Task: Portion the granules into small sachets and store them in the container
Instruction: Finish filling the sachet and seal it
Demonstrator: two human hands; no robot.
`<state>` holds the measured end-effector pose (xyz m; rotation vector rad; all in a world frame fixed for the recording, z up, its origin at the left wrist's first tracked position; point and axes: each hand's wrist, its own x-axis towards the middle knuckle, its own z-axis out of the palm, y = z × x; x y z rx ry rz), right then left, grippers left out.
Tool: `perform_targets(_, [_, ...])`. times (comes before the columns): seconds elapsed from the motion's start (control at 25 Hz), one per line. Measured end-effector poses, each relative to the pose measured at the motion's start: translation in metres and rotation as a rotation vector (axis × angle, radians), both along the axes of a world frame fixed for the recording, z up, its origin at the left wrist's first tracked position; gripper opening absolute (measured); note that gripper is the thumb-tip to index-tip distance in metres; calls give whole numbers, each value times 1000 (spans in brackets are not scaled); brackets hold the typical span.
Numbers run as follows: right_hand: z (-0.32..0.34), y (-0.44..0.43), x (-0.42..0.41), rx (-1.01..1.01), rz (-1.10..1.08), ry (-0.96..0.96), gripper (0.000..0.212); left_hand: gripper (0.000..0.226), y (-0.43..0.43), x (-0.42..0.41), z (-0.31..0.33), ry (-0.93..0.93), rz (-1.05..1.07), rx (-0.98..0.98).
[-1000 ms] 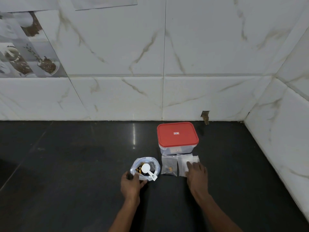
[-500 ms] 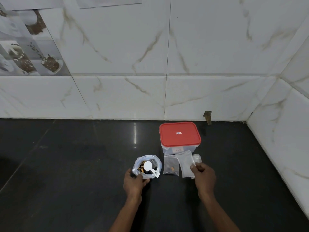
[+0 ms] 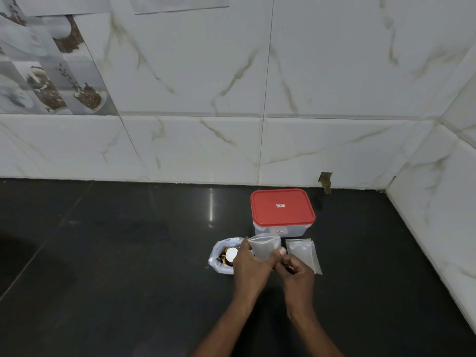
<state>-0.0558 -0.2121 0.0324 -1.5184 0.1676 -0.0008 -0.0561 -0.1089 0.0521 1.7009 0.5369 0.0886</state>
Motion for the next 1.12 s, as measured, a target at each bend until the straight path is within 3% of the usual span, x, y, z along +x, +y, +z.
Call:
perform_targets(0.08, [-3,2,-2,8,10,-14,15,55,-3,3,-5,-3,93,1])
perform_targets(0.24, [-5,2,-4,-33,114,-21,19,91,1,6,-12,25,89,16])
perform_targets(0.36, [2,-5,-2,-136,202,-12,33,86,2,5,-13,-1,102,101])
perform_targets(0.44, [9,-16,10,-371,110,-243,40,89,4,4,-19,3,84,179])
perform_targets(0.56, [28,-19,27,-629,235,-572,28,80,3,-4,-20,-92,58,350])
perform_targets(0.72, [25,-5,38,-871,390,-558,18,67,-4,-15,-11,-137,-39,554])
perform_targets(0.88, [30,-1,39,-522,504,-140,13,86,5,-1,-42,-263,65,644])
perform_targets(0.96, [32,1,37,-476,500,-98,12,83,6,-2,-48,-297,48,682])
perform_targets(1.12, [30,5,30,-382,493,-125,11,64,8,-15,-40,-287,54,573])
